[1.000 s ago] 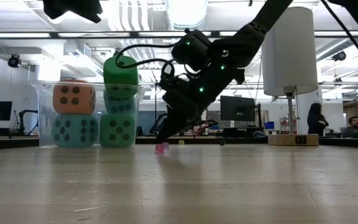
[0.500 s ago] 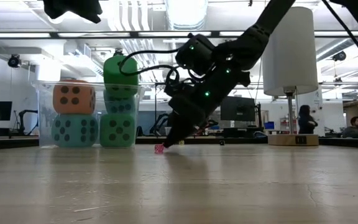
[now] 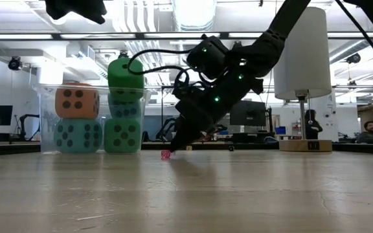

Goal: Pick & Place Dice
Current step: Put the small pink dice into the transparent bin

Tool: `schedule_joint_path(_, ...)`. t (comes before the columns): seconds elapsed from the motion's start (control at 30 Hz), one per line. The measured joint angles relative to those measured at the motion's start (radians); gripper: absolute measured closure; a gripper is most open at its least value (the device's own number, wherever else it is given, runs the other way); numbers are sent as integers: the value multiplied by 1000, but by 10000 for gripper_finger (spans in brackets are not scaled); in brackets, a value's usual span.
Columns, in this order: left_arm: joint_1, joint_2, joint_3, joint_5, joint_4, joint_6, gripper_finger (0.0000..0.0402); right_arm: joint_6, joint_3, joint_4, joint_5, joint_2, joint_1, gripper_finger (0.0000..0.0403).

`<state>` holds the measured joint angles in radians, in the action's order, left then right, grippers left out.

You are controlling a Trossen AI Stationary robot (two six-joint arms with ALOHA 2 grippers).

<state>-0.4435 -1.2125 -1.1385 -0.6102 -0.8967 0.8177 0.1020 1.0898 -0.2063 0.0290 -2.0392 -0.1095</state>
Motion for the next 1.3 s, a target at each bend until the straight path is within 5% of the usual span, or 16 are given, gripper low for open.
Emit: schedule_joint_path(1.3, 0, 0, 0, -1, 1, -6, 277, 18, -3, -109, -4, -28, 137, 394)
